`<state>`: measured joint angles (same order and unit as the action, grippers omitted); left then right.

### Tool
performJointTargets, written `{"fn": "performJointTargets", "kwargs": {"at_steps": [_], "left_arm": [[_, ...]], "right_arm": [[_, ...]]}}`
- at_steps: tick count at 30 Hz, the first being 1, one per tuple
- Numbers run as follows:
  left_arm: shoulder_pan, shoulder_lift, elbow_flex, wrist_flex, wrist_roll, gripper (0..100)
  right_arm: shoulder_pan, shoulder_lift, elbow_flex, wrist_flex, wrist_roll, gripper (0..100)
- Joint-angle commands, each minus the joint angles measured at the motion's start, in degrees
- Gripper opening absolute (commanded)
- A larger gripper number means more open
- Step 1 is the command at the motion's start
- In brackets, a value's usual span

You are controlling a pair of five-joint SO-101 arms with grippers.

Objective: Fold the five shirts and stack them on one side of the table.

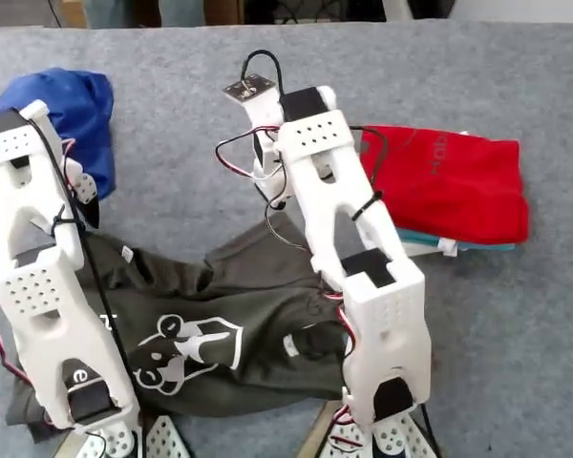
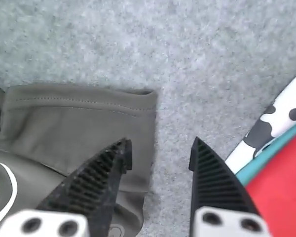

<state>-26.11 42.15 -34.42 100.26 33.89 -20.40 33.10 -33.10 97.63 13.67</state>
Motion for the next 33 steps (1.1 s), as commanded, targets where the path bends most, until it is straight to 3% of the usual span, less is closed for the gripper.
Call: {"fn": "performJointTargets", "kwargs": {"at_steps": [1,8,12,16,27,33], "left_arm": [[0.92,0.35,-2.59,0.53,0.35,14],[0.66,2.02,-1.01,0.53,0.35,13],[0.04,2.02,0.75,0.53,-0.09,3],[-0.75,1.41,1.36,0.53,-0.18,3],[-17.98,-16.35,0.75,0.62,-1.76,3],[-20.88,-24.44,13.93,0.35,-6.95,3]], "right_arm": [[0.62,-0.31,-2.77,0.18,0.44,20.1],[0.62,-0.31,-2.95,0.35,0.44,20.1],[0.62,-0.31,-2.95,0.35,0.44,20.1],[0.62,-0.31,-2.95,0.35,0.44,20.1],[5.89,-0.22,-6.29,-0.79,0.35,20.5],[0.0,2.86,-3.82,-2.11,-0.09,20.5]]}}
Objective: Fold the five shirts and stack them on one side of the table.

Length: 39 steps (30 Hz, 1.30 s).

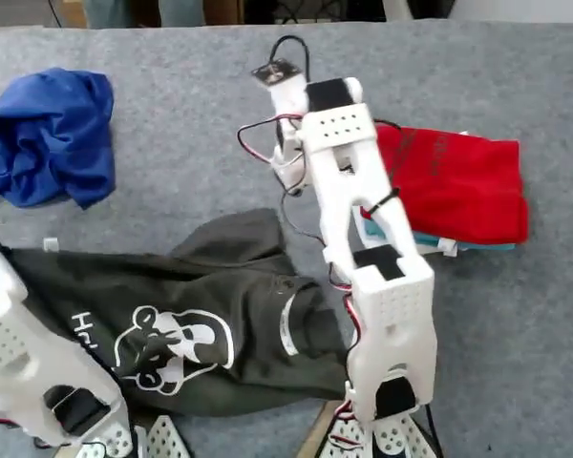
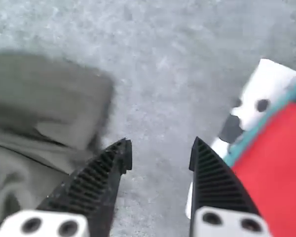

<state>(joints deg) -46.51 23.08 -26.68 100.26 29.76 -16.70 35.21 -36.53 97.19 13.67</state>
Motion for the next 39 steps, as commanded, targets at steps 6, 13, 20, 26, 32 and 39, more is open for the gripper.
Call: {"fn": "performJointTargets", "kwargs": {"at_steps": [6,13,20,26,32,39], "left_arm": [[0.92,-5.63,21.85,-5.63,-8.35,3],[0.48,-5.63,28.88,-8.26,-13.27,3],[0.57,-5.63,29.58,-8.18,-13.63,3],[0.57,-5.63,29.58,-7.82,-13.63,3],[0.57,-5.63,29.05,-8.18,-13.63,3],[0.57,-6.07,29.41,-8.0,-13.63,3]], "right_arm": [[-11.16,8.92,-4.26,-7.65,-8.26,20.5],[-11.6,21.49,-15.08,-5.01,-23.65,20.2],[-11.25,33.27,-26.77,0.53,-28.57,20.2],[-10.81,37.05,-34.07,4.04,-29.71,20.1],[-8.88,32.4,-35.74,3.78,-29.71,20.1],[-5.63,31.69,-35.38,3.96,-29.71,20.1]]}}
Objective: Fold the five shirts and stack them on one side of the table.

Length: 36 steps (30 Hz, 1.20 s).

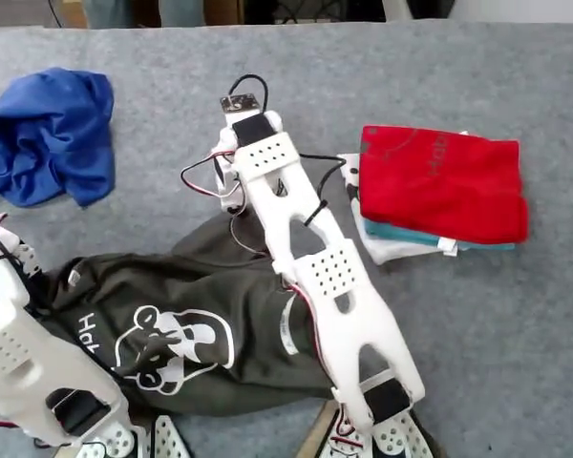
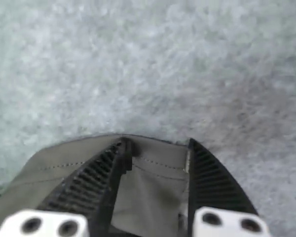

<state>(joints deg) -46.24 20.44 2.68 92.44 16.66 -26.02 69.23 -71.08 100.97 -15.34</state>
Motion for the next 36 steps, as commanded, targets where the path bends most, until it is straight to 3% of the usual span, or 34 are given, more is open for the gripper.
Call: {"fn": "performJointTargets", "kwargs": {"at_steps": [1,13,21,28,36], "left_arm": [[0.22,-3.08,0.04,-0.26,-0.62,3],[0.66,-3.16,-0.04,-0.26,-3.78,3],[0.75,-3.08,-0.31,-0.26,-3.78,3],[0.75,-3.08,-0.4,-0.35,-3.78,3],[0.75,-2.99,0.04,-0.35,-3.78,3]], "right_arm": [[3.69,-2.33,-0.84,0.18,-0.7,20.1],[2.64,-8.48,1.1,0.26,-0.88,20.4],[2.46,-20.62,14.64,0.26,-1.05,20.4],[0.35,-22.11,29.14,-1.41,-1.14,20.3],[0.09,-22.37,30.99,-5.98,-1.14,20.2]]}}
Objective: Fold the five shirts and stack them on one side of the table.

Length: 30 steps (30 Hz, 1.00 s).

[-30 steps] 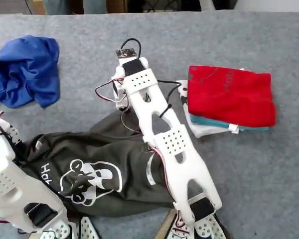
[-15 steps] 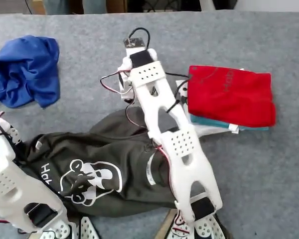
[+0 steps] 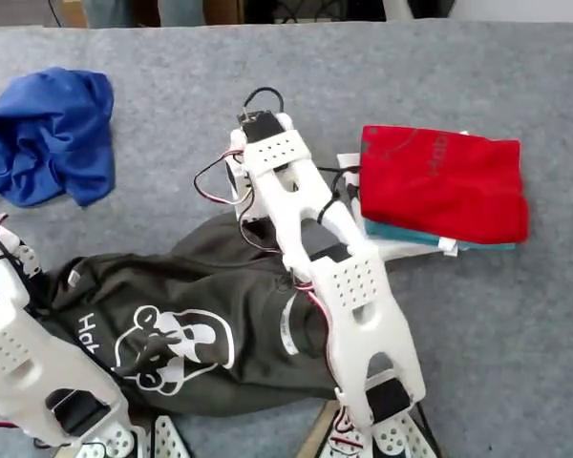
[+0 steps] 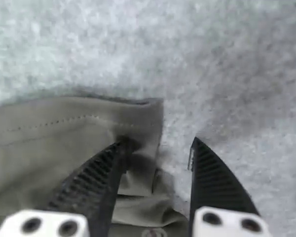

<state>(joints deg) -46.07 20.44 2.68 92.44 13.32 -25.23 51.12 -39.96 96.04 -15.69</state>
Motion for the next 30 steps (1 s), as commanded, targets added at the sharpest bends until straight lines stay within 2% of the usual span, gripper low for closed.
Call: {"fn": "performJointTargets", "kwargs": {"at_steps": [1,8,13,20,30], "left_arm": [[0.57,-2.99,0.04,-0.35,-0.44,3],[0.4,-2.99,0.04,-0.35,-0.53,3],[0.57,-2.99,0.04,-0.35,-0.53,3],[0.57,-2.99,0.04,-0.35,-0.53,3],[0.22,-2.99,0.13,-0.35,-0.53,3]], "right_arm": [[-0.7,-4.44,-0.13,-0.97,-0.79,20.2],[-0.7,-4.44,-6.55,4.92,-0.79,20.2],[-1.41,-4.18,-12.97,5.1,-0.88,20.2],[-3.43,0.75,-13.49,3.6,-3.87,20.2],[-0.62,6.02,-13.58,2.64,-3.96,20.1]]}}
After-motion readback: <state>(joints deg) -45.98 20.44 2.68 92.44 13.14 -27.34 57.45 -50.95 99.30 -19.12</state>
